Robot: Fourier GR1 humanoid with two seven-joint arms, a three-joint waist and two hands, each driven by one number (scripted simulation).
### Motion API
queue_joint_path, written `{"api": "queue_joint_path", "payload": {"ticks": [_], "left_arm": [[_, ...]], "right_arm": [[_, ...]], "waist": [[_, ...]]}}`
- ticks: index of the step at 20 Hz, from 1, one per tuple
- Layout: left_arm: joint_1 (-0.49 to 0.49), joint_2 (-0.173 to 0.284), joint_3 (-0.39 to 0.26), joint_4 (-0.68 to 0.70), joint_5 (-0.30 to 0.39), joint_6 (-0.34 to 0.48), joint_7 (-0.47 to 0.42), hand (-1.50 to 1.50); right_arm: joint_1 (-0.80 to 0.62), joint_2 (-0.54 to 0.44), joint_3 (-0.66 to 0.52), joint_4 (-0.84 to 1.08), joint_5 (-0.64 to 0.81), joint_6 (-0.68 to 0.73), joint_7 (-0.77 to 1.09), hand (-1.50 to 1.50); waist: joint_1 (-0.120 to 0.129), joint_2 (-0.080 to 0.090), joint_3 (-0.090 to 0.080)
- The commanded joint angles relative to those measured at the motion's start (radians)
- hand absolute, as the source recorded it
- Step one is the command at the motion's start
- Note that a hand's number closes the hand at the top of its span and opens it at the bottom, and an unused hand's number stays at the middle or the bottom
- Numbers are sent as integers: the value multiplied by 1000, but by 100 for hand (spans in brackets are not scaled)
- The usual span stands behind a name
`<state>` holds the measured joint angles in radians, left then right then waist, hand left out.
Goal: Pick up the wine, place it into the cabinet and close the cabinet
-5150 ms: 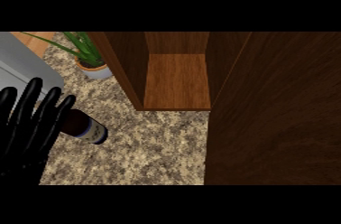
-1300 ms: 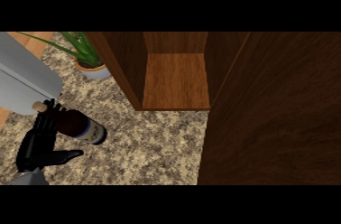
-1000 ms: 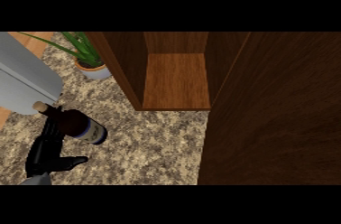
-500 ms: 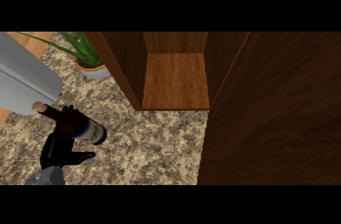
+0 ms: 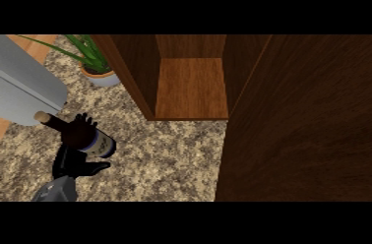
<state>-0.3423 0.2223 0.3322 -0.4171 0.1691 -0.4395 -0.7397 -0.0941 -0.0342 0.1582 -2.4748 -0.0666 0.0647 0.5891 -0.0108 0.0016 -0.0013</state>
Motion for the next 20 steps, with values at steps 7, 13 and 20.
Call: {"api": "queue_joint_path", "payload": {"ticks": [7,13,20], "left_arm": [[-80,-12,5,32,19,-2,-78,-150],[-117,-34,17,99,33,13,-115,150],[-150,-21,10,124,50,-51,-67,150]], "right_arm": [[-15,-8,-56,15,-75,24,-17,-150],[24,6,5,-40,-35,20,10,-150],[14,-5,-33,-48,-67,18,43,-150]], "waist": [[4,0,1],[-2,1,0],[-3,2,0]]}}
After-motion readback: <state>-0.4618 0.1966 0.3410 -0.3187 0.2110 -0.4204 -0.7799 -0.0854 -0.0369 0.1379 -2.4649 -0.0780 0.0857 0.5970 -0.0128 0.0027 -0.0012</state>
